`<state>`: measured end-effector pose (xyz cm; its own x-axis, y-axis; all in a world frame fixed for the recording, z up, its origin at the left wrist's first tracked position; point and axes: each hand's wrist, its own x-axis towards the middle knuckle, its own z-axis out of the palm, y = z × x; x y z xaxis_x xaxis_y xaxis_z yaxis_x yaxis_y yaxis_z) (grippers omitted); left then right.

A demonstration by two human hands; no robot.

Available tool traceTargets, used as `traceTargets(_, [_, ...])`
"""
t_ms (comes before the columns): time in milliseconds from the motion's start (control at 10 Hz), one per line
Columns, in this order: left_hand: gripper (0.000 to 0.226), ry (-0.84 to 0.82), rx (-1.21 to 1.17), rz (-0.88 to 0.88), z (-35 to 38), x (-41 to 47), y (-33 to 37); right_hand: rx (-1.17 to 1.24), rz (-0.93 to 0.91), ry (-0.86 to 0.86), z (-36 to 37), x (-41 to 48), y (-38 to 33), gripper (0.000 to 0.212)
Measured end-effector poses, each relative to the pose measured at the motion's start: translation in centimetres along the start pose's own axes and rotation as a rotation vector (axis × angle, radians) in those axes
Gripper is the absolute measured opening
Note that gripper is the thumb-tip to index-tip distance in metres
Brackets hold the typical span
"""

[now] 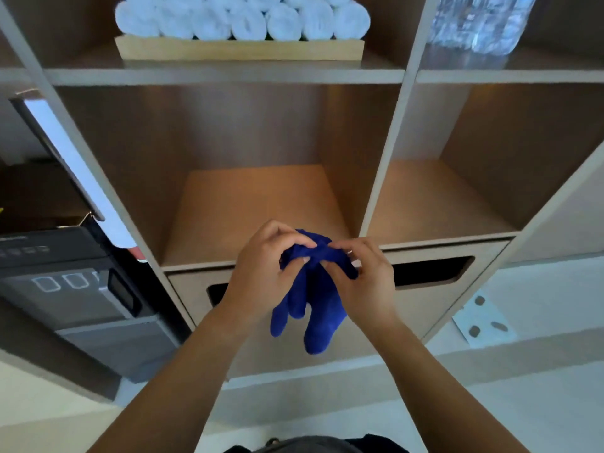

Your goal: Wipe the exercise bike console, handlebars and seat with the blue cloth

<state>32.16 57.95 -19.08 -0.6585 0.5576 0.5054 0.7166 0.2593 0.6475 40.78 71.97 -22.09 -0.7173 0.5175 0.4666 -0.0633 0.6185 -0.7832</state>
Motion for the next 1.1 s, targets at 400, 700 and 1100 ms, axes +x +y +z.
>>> traceTargets(400, [0.029, 0.165, 0.151, -0.030, -1.7, 9.4, -6.0, 0.077, -0.183, -0.067, 6.1, 12.5, 1.0, 0.028])
traceTargets(700, [0.041, -0.275, 0.269, -0.211, 1.1, 9.4, -14.6, -0.157, -0.044, -0.476, 11.9, 14.8, 8.2, 0.025])
traceTargets(1100, [0.044, -0.304, 0.333, -0.203, 3.2, 9.0, -18.1, -0.147, -0.063, -0.414, 12.9, 14.4, 8.8, 0.027])
